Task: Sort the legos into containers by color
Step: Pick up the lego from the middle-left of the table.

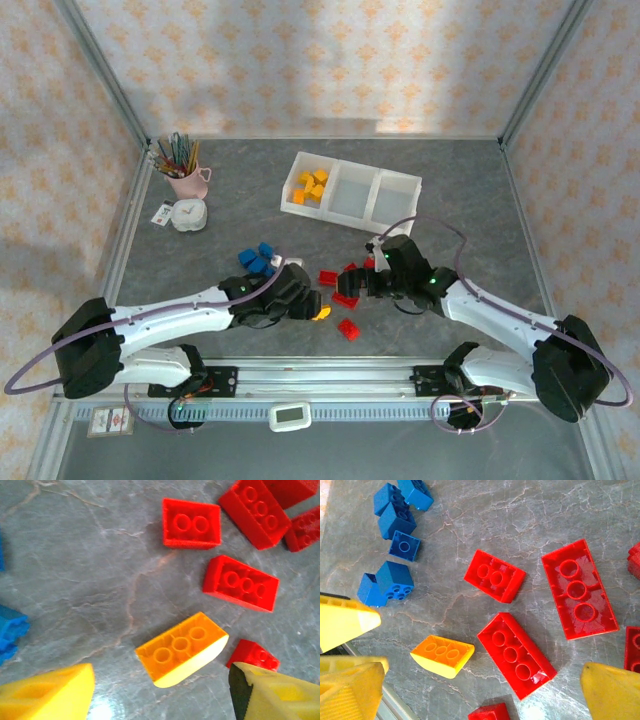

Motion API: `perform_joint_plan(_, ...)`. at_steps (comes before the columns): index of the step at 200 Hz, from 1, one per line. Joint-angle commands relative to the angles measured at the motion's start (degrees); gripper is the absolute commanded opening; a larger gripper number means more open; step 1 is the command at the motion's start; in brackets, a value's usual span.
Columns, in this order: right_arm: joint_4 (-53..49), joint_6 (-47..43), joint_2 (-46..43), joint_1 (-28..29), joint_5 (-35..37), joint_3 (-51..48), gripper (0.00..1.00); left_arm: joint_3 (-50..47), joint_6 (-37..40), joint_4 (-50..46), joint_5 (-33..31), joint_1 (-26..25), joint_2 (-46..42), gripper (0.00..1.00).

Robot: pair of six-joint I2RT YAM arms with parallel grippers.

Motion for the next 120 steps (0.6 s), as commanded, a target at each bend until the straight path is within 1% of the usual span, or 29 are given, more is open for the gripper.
perform_joint_plan(1,1.13,1.17,-1.59,0.26,1.55,-1.31,1.00,-0.60,2.75,3.78,-2.07,-1.53,-0.18,0.76)
perform_joint_plan(28,0.68,2.19,-1.90,-0.31,1.40,-1.58,1.00,0.19,7.52,5.57,-2.72,-2.04,1.09,0.79)
perform_joint_plan(53,-0.36,3.53,-3.55,-1.42,2.38,-2.53,1.00,1.66,10.82,5.76,-1.52,-2.32,4.91,0.80)
perform_joint_plan(73,-0.76,4.06,-5.04,-2.82,2.29,-3.66,1.00,2.53,12.36,5.96,-1.95,-3.28,7.83,0.81)
perform_joint_plan(76,-0.77,4.21,-5.24,-3.06,2.30,-3.82,1.00,2.59,13.87,6.14,-1.86,-3.48,8.07,0.81)
perform_joint_plan(87,-0.71,4.41,-5.71,-3.92,1.79,-4.37,1.00,2.97,15.45,6.92,-1.68,-4.12,9.34,0.81)
perform_joint_plan(120,-0.37,4.45,-6.40,-5.33,0.67,-5.18,1.00,4.18,17.82,7.38,-3.44,-5.26,12.99,0.83)
